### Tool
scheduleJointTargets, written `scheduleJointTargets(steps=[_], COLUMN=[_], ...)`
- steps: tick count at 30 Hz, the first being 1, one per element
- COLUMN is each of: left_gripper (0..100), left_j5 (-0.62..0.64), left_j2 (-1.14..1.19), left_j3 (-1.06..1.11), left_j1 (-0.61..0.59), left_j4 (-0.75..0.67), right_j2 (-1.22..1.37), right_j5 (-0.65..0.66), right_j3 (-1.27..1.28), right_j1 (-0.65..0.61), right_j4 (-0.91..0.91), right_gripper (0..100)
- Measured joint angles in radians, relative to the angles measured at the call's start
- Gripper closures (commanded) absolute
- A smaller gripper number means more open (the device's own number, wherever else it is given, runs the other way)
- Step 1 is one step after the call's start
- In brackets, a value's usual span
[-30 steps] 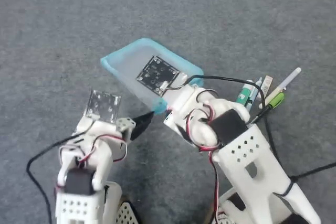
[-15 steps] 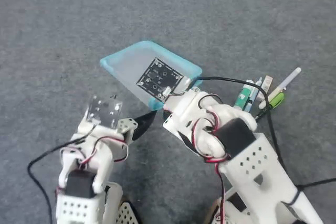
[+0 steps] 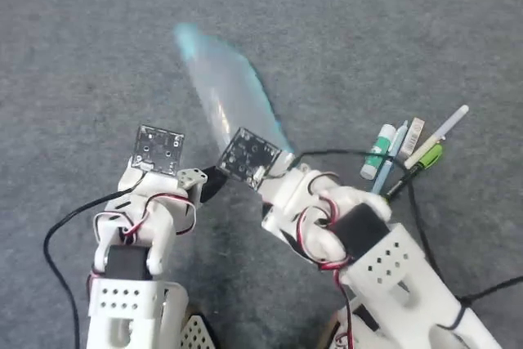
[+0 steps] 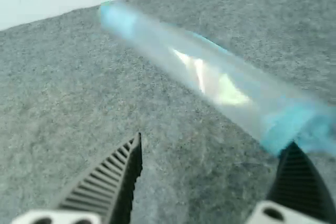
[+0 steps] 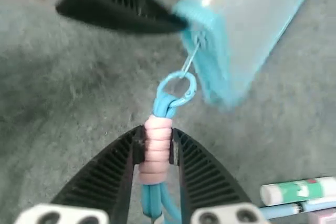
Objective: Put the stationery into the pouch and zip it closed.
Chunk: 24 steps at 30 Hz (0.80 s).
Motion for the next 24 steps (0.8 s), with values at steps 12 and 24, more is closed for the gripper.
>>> scheduleJointTargets(steps=[12, 24], left_gripper=[62, 62], left_j5=[0.0, 0.0], left_j2=[0.0, 0.0], left_j3=[0.0, 0.0], left_j1=[-0.003, 0.051], left_j4=[0.0, 0.0], right_j2=[-0.008, 0.187], right_j5=[0.002, -0.006], right_j3=[0.155, 0.175], right_j1=[0.0, -0.006], right_j4=[-0.114, -0.267], right_gripper=[99.2, 99.2])
